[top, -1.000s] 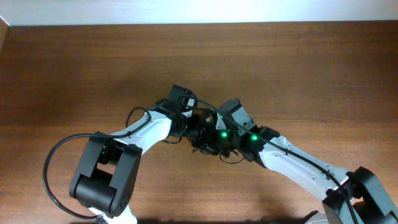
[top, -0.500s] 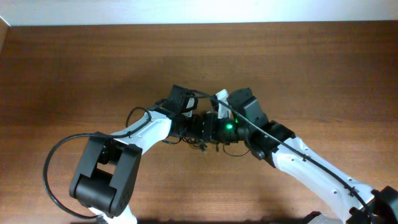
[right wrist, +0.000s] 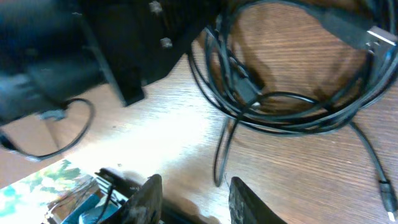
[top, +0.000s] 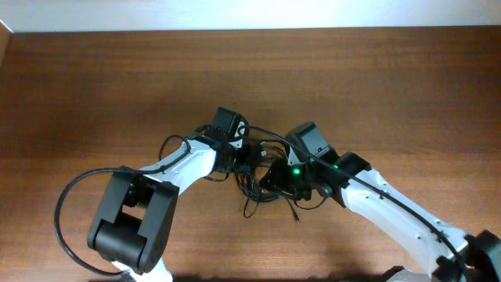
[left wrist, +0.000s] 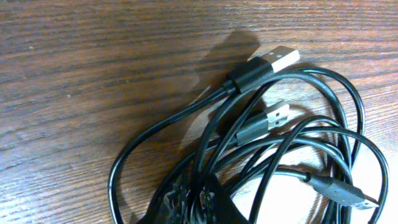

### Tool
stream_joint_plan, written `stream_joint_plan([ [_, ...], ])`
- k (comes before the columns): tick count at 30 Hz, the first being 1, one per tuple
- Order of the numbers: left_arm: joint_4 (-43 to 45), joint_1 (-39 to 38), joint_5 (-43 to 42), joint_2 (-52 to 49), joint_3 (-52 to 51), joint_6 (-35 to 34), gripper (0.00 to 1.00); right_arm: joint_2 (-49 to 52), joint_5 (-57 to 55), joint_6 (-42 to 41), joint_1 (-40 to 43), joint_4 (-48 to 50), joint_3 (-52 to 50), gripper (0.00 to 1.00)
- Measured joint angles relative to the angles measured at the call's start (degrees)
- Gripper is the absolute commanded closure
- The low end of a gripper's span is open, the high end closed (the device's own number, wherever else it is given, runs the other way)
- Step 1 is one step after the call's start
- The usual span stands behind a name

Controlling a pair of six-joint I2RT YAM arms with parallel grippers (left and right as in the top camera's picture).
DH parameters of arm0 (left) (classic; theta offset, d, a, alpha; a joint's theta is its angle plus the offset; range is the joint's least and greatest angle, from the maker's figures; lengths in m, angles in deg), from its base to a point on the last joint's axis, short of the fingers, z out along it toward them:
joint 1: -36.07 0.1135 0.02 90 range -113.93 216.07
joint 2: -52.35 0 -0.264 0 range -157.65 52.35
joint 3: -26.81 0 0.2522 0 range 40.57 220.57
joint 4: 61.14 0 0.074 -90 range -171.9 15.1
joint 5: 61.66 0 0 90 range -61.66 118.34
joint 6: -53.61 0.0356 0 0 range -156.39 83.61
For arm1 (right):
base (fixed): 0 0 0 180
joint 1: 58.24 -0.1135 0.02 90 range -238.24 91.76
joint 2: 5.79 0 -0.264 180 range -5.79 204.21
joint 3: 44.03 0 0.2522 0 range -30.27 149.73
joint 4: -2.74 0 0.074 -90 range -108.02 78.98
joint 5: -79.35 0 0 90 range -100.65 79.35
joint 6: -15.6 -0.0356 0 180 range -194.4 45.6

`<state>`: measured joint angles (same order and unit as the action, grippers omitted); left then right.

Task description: Untangle cables

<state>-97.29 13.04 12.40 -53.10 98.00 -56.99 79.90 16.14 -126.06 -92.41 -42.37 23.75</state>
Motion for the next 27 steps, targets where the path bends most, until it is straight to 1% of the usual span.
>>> stream_joint_plan([
  [6,0.15,0.00,-0.37,0.00,0.00,0.00,0.83,5.88,-0.61,-1.16,-0.11,0.07,0.00,0.63],
  [8,0.15,0.00,-0.39,0.00,0.00,0.00,0.83,7.04,-0.90,-1.29,-0.79,0.04,0.00,0.60],
  [13,0.17,0.00,-0.52,0.00,0.00,0.00,0.83,7.39,-1.27,-1.79,-2.73,3.91,0.00,0.60],
  [18,0.17,0.00,-0.55,0.00,0.00,0.00,0.83,7.39,-1.79,-1.90,-4.33,3.85,0.00,0.59],
  [20,0.17,0.00,-0.55,0.00,0.00,0.00,0.83,7.39,-4.26,-1.99,-6.36,3.76,0.00,0.56],
  [22,0.15,0.00,-0.55,0.00,0.00,0.00,0.83,7.39,-6.64,-2.10,-7.69,4.26,0.00,0.56],
  [23,0.15,0.00,-0.55,0.00,0.00,0.00,0.83,7.39,-7.85,-2.14,-8.07,4.81,0.00,0.57],
  [24,0.15,0.00,-0.57,0.00,0.00,0.00,0.83,7.39,-9.11,-2.12,-8.15,5.75,0.00,0.90],
  [25,0.15,0.00,-0.57,0.00,0.00,0.00,0.83,7.39,-10.14,-2.16,-8.15,7.26,0.00,0.96],
  [26,0.15,0.00,-0.57,0.00,0.00,0.00,0.83,7.39,-10.25,-2.05,-8.15,8.96,-0.02,0.96],
  [27,0.15,0.00,-0.57,0.00,-0.02,0.00,0.83,7.41,-7.91,-1.92,-8.15,14.19,0.02,0.96],
])
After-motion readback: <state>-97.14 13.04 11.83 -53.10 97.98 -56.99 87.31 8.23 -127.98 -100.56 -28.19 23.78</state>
